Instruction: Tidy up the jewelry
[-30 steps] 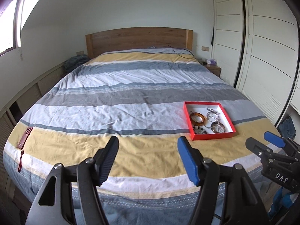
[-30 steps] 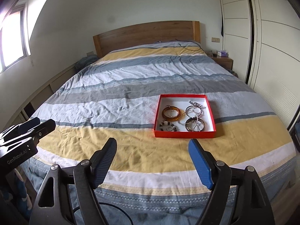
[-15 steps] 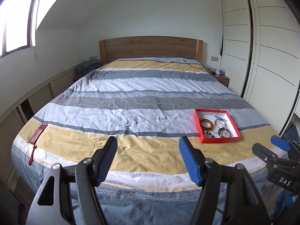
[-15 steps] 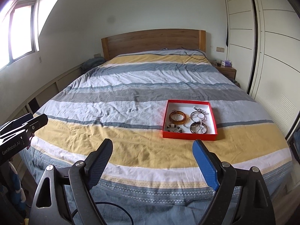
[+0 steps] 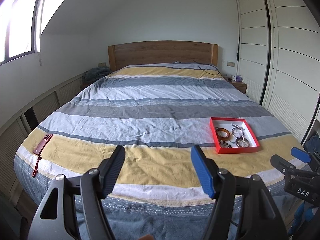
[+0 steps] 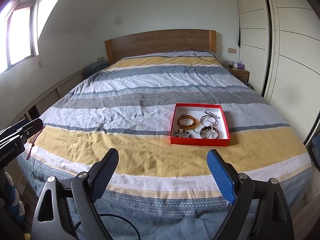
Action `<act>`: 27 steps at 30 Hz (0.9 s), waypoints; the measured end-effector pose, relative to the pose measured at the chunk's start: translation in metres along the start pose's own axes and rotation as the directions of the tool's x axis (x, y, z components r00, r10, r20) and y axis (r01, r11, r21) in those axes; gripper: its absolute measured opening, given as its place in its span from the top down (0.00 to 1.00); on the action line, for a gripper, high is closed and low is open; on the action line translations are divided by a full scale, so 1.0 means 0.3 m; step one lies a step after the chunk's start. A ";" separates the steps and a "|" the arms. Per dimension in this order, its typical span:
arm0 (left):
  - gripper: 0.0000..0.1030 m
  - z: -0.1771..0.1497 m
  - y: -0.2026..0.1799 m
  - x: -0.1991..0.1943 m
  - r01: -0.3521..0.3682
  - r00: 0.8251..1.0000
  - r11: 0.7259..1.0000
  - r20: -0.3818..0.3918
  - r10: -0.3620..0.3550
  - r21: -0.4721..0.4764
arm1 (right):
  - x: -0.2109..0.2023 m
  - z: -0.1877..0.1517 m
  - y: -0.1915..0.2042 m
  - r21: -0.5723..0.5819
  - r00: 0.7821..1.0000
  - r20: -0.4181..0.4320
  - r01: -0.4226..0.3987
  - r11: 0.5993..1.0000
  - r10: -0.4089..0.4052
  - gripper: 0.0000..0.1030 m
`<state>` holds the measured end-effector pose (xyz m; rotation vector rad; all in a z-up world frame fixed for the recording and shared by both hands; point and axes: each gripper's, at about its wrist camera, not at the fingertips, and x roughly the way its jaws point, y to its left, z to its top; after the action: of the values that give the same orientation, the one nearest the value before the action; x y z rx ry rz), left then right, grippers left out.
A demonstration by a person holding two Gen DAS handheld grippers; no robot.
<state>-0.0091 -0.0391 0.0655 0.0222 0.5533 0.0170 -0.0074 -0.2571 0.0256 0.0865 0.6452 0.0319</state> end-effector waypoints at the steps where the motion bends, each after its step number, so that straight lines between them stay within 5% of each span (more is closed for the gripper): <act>1: 0.35 -0.002 0.000 0.005 0.000 1.000 1.000 -0.005 0.000 -0.001 | 0.004 -0.002 -0.003 0.002 1.000 -0.001 0.004 1.000 -0.004 0.13; 27: 0.35 -0.121 0.016 0.303 0.001 0.979 1.000 -0.204 -0.001 -0.001 | 0.241 -0.084 -0.085 0.049 0.987 -0.154 0.054 0.997 -0.046 0.11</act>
<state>0.0490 -0.0316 -0.0129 0.0195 0.7585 0.0190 0.0353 -0.2768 -0.0400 0.1202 0.8016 -0.0271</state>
